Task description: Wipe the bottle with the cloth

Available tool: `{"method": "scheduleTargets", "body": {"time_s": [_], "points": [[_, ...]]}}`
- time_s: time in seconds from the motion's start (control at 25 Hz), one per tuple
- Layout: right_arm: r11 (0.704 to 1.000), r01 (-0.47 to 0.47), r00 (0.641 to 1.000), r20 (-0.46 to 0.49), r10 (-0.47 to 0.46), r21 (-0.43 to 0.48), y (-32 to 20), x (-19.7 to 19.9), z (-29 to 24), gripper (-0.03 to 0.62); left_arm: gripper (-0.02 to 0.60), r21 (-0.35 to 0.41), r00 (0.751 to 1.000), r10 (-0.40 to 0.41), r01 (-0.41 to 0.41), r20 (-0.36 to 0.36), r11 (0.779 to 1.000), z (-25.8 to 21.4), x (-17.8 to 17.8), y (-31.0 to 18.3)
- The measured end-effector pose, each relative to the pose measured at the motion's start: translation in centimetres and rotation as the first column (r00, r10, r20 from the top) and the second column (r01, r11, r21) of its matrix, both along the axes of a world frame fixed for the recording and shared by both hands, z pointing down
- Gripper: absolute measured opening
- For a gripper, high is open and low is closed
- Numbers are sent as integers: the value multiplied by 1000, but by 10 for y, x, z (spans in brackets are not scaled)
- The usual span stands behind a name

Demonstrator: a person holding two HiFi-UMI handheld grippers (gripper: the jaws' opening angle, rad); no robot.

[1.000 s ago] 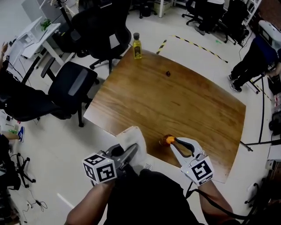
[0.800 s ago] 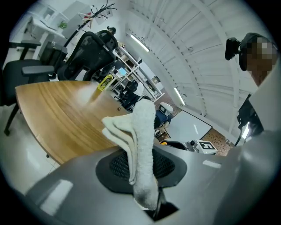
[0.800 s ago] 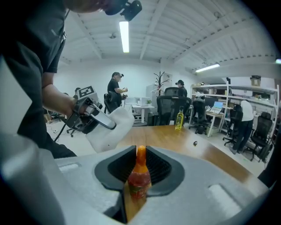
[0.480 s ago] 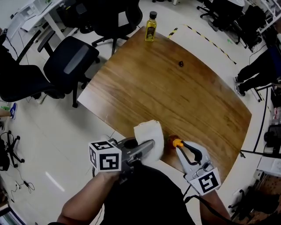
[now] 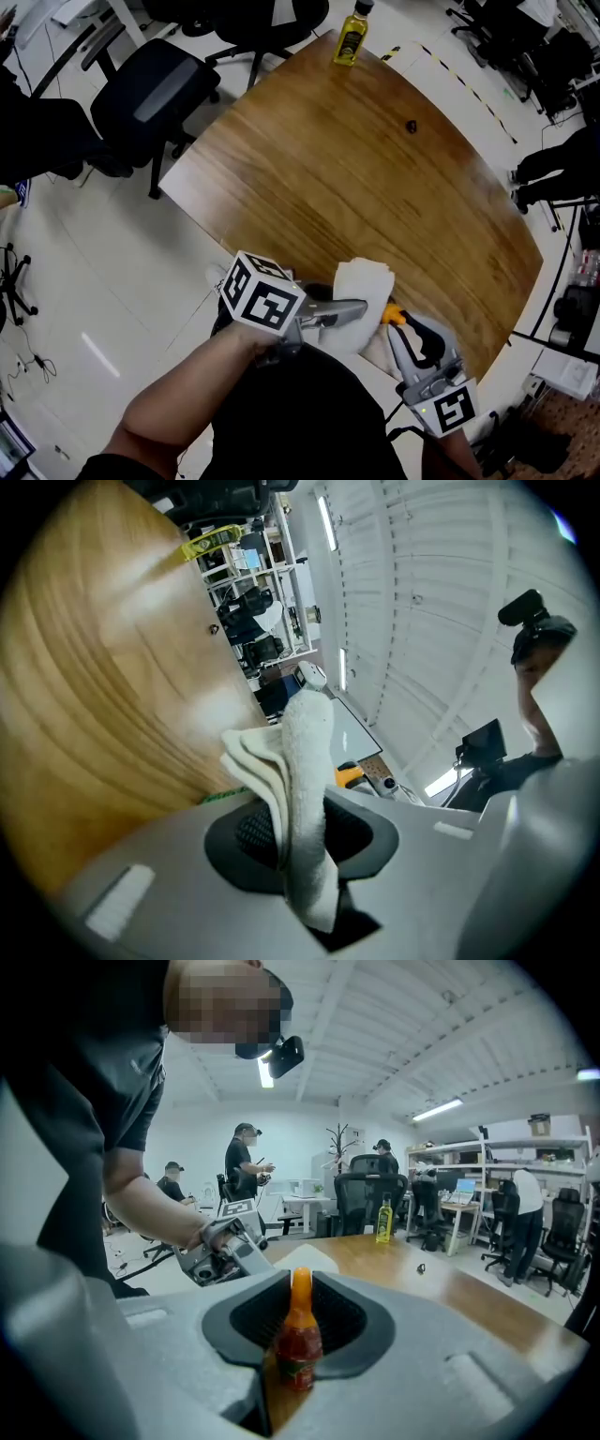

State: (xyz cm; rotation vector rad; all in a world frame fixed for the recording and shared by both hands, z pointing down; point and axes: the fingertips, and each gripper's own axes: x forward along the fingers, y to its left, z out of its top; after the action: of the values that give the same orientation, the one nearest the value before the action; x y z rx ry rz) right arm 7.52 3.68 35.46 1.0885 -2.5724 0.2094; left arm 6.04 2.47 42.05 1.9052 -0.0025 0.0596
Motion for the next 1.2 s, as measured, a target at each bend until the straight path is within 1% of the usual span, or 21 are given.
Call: {"method": "scheduleTargets", "body": {"time_s": [0.28, 0.44, 0.6, 0.68, 0.8, 0.84, 0.96, 1.0, 1.08, 1.2], "points": [[1000, 0, 1000, 12, 0, -7, 0, 2, 1, 55, 100, 26, 1000, 22, -22, 2, 999, 4, 3, -6], [1000, 1, 1000, 14, -1, -9, -1, 1, 1, 55, 100, 9, 1000, 27, -27, 6, 1000, 8, 1, -9], [1000, 0, 1000, 15, 0, -5, 0, 2, 2, 55, 100, 6, 999, 3, -3, 47, 1000, 19, -2, -15], [1000, -3, 1000, 15, 3, -3, 1, 2, 1, 55, 100, 13, 996, -6, 5, 86, 1000, 27, -3, -17], [1000, -3, 1000, 12, 3, -4, 1, 2, 1, 55, 99, 53, 981, -10, -1, 193, 999, 47, -3, -18], [1000, -3, 1000, 12, 3, -4, 2, 2, 1, 55, 98, 64, 976, -11, -4, 219, 998, 51, -2, -18], [1000, -2, 1000, 8, 2, -4, 2, 1, 3, 55, 98, 83, 966, -20, -2, 259, 997, 59, -1, -19], [1000, -3, 1000, 9, 3, -4, 2, 1, 4, 55, 98, 94, 959, -22, -5, 283, 996, 63, -1, -20], [1000, -7, 1000, 12, 7, -1, 1, 0, 4, 55, 98, 124, 936, -23, -23, 351, 992, 71, -1, -22], [1000, -11, 1000, 11, 11, 3, 2, 0, 5, 55, 97, 168, 893, -21, -61, 449, 984, 85, 0, -21]]}}
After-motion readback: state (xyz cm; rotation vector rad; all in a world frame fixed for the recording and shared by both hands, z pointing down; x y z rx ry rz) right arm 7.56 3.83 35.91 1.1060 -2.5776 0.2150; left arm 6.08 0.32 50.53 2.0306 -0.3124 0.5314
